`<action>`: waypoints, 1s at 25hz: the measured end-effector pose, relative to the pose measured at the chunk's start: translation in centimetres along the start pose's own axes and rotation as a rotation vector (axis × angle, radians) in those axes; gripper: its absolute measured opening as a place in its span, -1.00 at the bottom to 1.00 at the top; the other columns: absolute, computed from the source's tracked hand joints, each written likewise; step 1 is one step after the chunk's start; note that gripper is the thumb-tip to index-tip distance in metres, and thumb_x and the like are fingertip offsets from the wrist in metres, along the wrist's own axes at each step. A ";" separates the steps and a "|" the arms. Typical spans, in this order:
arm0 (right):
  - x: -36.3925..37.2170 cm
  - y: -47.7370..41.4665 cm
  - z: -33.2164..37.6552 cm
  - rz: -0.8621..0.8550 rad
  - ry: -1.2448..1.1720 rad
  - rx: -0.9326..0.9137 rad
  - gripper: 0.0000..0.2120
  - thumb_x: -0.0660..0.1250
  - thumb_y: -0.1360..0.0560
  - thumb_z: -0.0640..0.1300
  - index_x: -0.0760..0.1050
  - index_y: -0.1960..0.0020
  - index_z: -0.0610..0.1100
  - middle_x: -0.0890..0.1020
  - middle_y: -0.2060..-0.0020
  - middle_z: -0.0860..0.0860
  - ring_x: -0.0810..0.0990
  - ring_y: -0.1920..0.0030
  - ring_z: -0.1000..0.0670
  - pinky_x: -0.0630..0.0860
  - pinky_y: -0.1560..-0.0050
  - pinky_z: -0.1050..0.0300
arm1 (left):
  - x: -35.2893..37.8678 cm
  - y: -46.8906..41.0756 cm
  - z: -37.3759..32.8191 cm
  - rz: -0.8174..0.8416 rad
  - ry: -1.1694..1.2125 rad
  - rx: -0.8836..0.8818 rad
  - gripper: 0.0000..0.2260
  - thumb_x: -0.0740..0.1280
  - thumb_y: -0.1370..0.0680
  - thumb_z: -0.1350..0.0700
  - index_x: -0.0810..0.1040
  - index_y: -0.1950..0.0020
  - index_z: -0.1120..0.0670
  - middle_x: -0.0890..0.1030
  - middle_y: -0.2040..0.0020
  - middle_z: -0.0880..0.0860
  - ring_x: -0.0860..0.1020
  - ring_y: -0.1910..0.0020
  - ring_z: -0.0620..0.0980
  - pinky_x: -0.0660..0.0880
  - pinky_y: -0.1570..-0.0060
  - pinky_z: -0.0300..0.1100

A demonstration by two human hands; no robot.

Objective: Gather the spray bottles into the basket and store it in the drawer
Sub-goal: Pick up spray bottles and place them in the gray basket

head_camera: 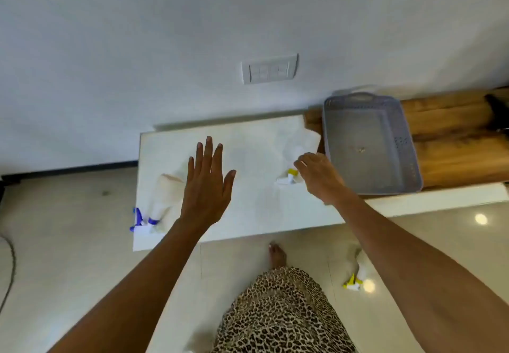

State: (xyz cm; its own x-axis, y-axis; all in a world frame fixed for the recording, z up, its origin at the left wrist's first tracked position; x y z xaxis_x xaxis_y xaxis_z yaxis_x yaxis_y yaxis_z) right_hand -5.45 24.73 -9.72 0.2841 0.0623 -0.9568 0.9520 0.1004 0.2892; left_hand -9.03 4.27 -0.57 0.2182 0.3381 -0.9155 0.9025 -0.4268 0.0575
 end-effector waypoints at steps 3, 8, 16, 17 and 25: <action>4.0 -2.9 -0.7 0.004 0.217 -0.190 -0.68 0.32 -0.43 -0.21 0.47 -0.19 -0.15 0.55 -0.21 -0.11 0.38 -0.36 -0.13 0.24 -0.39 -0.10 | 5.1 -1.3 1.7 0.077 -0.019 -0.089 -0.49 0.07 -0.59 -0.01 0.03 -0.48 0.14 -0.05 -0.54 0.15 -0.10 -0.51 0.12 -0.03 -0.48 0.07; 9.9 -6.3 0.8 0.022 0.568 -0.503 -0.76 0.37 -0.40 -0.21 0.56 -0.07 -0.11 0.63 -0.12 -0.03 0.41 -0.37 -0.10 0.22 -0.43 -0.16 | 11.8 -1.5 4.2 0.170 0.010 -0.193 -0.50 0.08 -0.59 0.00 0.04 -0.48 0.14 -0.04 -0.54 0.15 -0.11 -0.51 0.11 -0.06 -0.46 0.03; 14.0 -10.4 0.1 0.222 0.588 -0.497 -0.86 0.25 -0.50 -0.24 0.57 0.01 -0.19 0.67 0.08 -0.05 0.51 -0.19 -0.16 -0.18 -0.46 -0.18 | 15.6 1.8 6.6 0.204 0.092 -0.359 -0.48 0.05 -0.58 -0.04 0.00 -0.49 0.11 -0.09 -0.54 0.08 -0.16 -0.51 0.01 -0.12 -0.46 -0.04; 13.9 -10.4 0.3 0.214 0.574 -0.503 -0.88 0.26 -0.49 -0.22 0.57 0.05 -0.16 0.66 0.15 -0.01 0.57 -0.07 -0.10 -0.16 -0.46 -0.16 | 15.7 2.6 6.9 0.210 0.109 -0.393 -0.48 0.05 -0.59 -0.03 0.00 -0.49 0.11 -0.10 -0.54 0.08 -0.16 -0.51 0.00 -0.12 -0.46 -0.04; 5.2 -9.5 3.1 -0.221 -0.087 -0.252 -0.74 0.19 -0.35 -0.49 0.52 0.02 -0.32 0.63 0.11 -0.23 0.59 -0.04 -0.21 0.02 -0.45 -0.21 | 12.1 6.2 12.9 0.130 0.360 -0.732 -0.55 0.06 -0.61 0.00 0.11 -0.46 0.11 0.08 -0.53 0.09 0.01 -0.51 0.03 0.03 -0.47 -0.03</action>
State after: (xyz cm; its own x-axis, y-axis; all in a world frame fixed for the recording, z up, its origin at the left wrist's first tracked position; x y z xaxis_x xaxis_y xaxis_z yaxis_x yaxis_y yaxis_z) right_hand -12.67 21.04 -17.59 0.0927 -0.0717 -0.9931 0.9367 0.3446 0.0625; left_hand -5.53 -5.10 -16.40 0.3306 0.6247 -0.7074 0.8484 0.1317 0.5128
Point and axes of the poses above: each hand's wrist, its own y-axis away from the middle knuckle, its own x-axis out of the palm, z = x × y, the point moved 10 cm from there along -y, towards the middle knuckle
